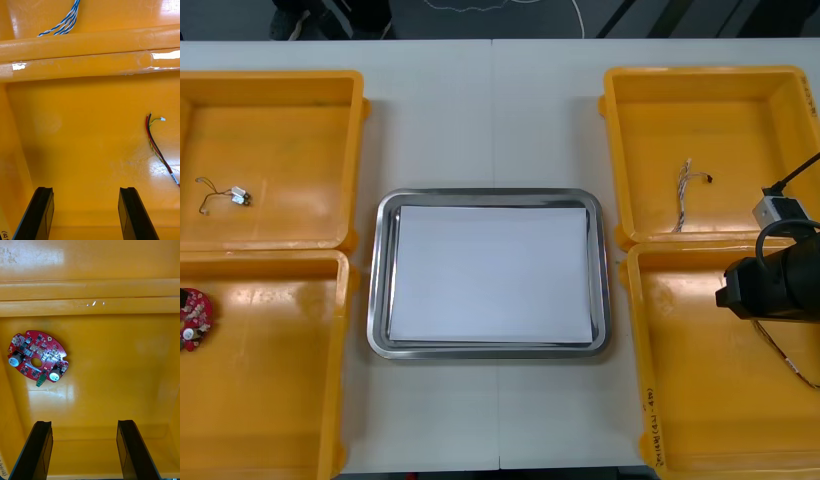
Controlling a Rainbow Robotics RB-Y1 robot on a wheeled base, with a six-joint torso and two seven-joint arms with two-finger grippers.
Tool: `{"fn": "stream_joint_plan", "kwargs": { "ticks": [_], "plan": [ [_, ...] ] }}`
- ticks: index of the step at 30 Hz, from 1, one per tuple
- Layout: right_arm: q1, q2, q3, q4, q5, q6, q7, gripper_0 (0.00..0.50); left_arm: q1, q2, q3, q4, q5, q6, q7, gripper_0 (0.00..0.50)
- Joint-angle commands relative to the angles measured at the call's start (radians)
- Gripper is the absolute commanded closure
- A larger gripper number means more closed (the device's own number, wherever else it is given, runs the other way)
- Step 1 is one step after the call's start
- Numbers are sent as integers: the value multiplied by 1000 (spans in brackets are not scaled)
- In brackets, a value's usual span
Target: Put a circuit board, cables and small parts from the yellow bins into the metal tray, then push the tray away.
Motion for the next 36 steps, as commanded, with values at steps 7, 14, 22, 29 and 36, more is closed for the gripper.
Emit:
{"fn": "stream_joint_plan", "kwargs": {
  "ticks": [7, 14, 22, 29, 36],
  "plan": [
    [15, -27, -29, -12, -7, 5, 0, 0, 21, 42, 30, -25, 6, 6, -55, 0],
    [15, -27, -29, -12, -7, 5, 0, 0, 21, 42, 30, -25, 6, 6, -55, 0],
    [15, -27, -29, -12, -7, 5, 0, 0, 21, 42, 30, -25, 6, 6, -55, 0],
    [15, -27, -29, -12, -7, 5, 0, 0, 21, 42, 30, -25, 6, 6, -55, 0],
    [15, -27, -29, -12, -7, 5, 0, 0, 21, 42, 30, -25, 6, 6, -55, 0]
  ]
}}
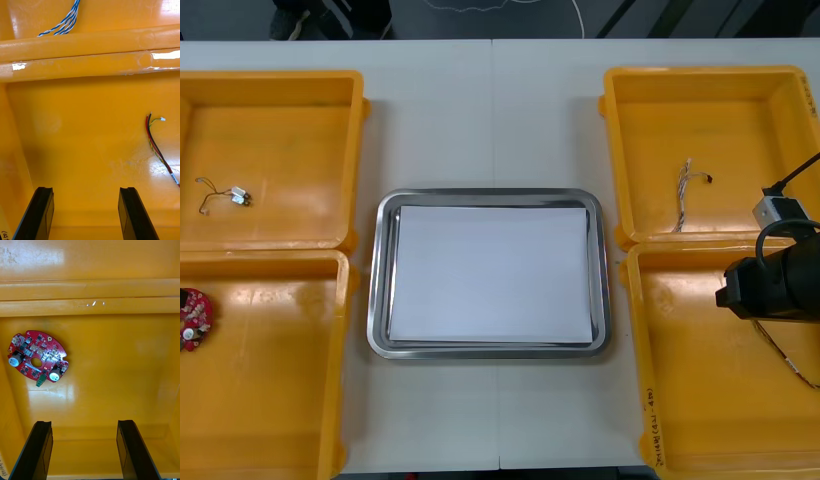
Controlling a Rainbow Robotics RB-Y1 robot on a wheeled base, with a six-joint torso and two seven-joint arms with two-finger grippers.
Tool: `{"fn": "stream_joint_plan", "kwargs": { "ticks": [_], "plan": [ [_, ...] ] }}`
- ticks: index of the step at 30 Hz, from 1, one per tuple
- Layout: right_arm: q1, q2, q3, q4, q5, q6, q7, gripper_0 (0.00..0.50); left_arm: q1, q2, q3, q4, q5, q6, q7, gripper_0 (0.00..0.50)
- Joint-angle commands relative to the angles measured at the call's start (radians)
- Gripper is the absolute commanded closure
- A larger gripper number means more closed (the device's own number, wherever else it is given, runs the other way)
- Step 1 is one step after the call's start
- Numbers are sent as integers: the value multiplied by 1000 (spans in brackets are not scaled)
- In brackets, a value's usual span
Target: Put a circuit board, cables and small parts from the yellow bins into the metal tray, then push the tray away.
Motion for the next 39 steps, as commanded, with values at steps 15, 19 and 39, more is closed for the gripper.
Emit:
{"fn": "stream_joint_plan", "kwargs": {
  "ticks": [15, 19, 39],
  "plan": [
    [15, -27, -29, -12, -7, 5, 0, 0, 21, 42, 30, -25, 6, 6, -55, 0],
    [15, -27, -29, -12, -7, 5, 0, 0, 21, 42, 30, -25, 6, 6, -55, 0],
    [15, -27, -29, -12, -7, 5, 0, 0, 21, 42, 30, -25, 6, 6, -55, 0]
  ]
}}
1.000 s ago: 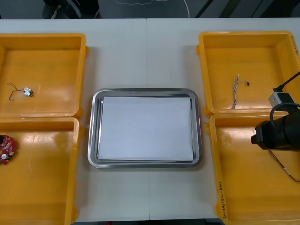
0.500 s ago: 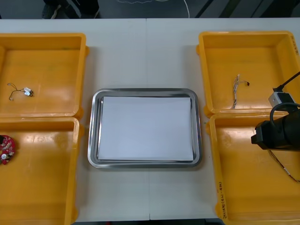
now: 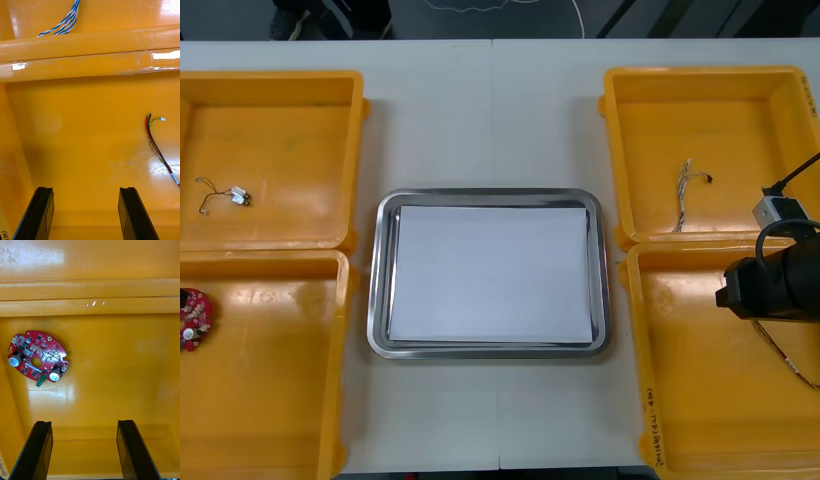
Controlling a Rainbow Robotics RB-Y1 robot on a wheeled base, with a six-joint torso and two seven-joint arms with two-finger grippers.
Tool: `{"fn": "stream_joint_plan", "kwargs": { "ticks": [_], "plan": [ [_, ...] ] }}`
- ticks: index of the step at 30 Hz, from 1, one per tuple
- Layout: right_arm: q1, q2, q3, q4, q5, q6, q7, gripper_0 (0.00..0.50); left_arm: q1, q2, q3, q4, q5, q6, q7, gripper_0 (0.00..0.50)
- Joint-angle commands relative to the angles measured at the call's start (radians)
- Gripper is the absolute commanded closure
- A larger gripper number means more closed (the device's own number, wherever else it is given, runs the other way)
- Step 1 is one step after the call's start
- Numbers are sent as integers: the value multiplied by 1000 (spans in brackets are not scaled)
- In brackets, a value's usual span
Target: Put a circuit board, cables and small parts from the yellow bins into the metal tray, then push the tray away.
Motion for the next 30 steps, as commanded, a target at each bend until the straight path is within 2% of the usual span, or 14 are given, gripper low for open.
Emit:
{"fn": "stream_joint_plan", "kwargs": {
  "ticks": [1, 25, 26, 30],
  "plan": [
    [15, -27, -29, -12, -7, 5, 0, 0, 21, 42, 30, -25, 6, 6, -55, 0],
    [15, -27, -29, -12, -7, 5, 0, 0, 21, 42, 30, -25, 6, 6, -55, 0],
    [56, -30, -11, 17, -8, 5, 0, 0, 21, 42, 30, -25, 6, 6, -55, 0],
    [65, -36, -8, 24, -1, 5, 11, 0, 2, 28, 37, -36, 15, 6, -55, 0]
  ]
}}
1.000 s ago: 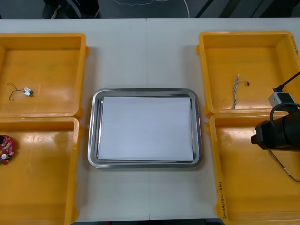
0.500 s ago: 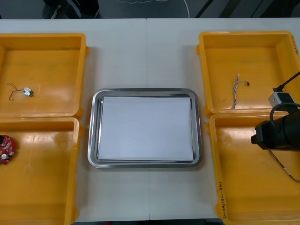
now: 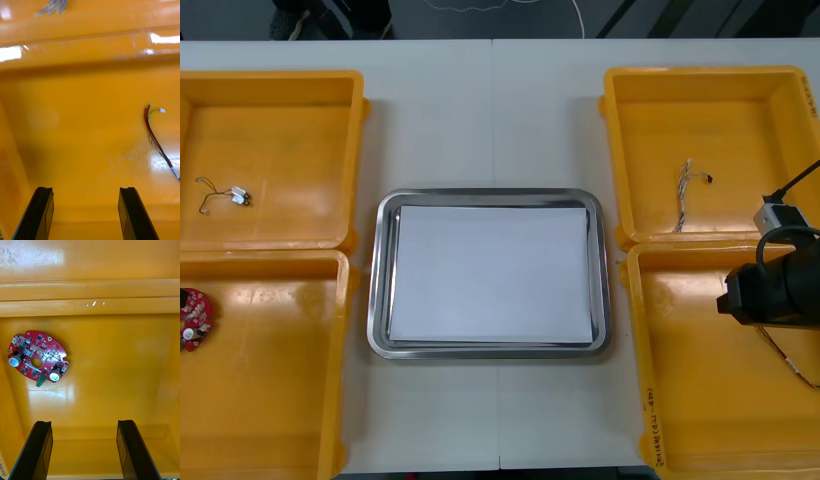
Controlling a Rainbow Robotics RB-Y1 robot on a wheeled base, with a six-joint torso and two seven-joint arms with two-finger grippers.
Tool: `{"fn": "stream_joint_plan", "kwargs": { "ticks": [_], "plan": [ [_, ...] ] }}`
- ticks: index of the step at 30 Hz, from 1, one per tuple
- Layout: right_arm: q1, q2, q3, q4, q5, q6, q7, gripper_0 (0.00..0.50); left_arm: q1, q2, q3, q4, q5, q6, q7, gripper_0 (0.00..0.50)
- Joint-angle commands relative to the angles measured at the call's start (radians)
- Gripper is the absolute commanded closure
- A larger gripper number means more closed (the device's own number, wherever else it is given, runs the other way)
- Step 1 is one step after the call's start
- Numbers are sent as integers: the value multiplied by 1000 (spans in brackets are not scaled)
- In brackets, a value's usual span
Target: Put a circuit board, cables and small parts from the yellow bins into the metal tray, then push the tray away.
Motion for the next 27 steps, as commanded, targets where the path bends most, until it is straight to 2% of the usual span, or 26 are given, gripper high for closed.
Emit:
{"fn": "stream_joint_plan", "kwargs": {
  "ticks": [1, 4, 9, 13, 18, 27],
  "plan": [
    [38, -40, -8, 4, 0, 4, 16, 0, -3, 28, 42, -37, 18, 6, -56, 0],
    [36, -54, -8, 4, -6, 4, 31, 0, -10, 30, 50, -37, 24, 6, -60, 0],
    [36, -77, -23, 4, -2, 4, 200, 0, -9, 28, 50, -31, 27, 6, -86, 0],
    [39, -108, -46, 2, -5, 4, 352, 0, -9, 28, 50, 3, 29, 6, -193, 0],
    [65, -140, -63, 4, -17, 4, 467, 0, -9, 30, 50, 63, 29, -1, -319, 0],
    [154, -174, -97, 4, -45, -130, 622, 0, -10, 28, 50, 146, 16, -28, -584, 0]
  ]
}}
